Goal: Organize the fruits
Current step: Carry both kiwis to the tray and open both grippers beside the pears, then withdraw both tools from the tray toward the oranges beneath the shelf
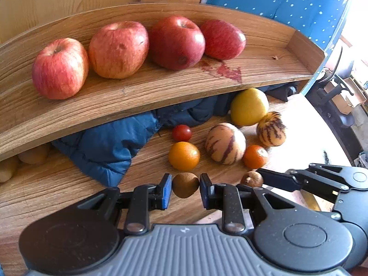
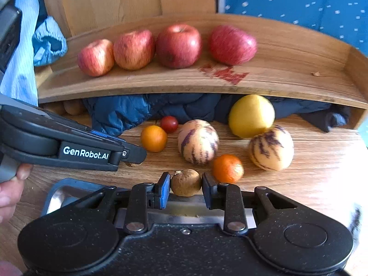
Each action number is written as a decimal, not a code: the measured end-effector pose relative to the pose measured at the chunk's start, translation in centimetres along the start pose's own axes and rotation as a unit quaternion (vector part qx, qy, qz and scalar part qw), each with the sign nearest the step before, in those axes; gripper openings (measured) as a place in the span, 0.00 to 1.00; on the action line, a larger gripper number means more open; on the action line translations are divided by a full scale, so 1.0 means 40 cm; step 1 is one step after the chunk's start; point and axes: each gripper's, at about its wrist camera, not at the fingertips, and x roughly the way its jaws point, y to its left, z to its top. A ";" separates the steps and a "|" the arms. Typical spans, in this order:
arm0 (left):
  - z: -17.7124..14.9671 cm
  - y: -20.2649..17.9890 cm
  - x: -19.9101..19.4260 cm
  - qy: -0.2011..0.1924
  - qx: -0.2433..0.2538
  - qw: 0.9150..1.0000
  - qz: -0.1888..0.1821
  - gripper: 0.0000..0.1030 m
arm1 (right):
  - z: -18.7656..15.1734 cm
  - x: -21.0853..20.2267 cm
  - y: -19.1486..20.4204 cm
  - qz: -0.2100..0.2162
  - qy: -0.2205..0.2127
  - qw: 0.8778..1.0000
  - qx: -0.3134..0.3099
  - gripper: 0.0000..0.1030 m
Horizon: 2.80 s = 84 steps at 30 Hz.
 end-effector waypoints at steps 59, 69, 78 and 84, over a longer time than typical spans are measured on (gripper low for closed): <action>-0.323 -0.241 -0.217 0.020 -0.037 0.994 0.099 0.99 | -0.293 -0.352 -0.130 0.008 -0.014 0.997 0.071 0.99; -0.439 -0.253 -0.274 0.048 -0.061 0.989 0.126 0.99 | -0.371 -0.395 -0.107 0.040 0.005 0.997 0.063 0.99; -0.447 -0.255 -0.301 0.055 -0.068 0.986 0.143 0.99 | -0.386 -0.423 -0.100 0.055 0.005 0.996 0.066 0.99; -0.432 -0.262 -0.294 0.056 -0.048 0.987 0.144 0.99 | -0.373 -0.419 -0.109 0.051 0.000 0.996 0.072 0.99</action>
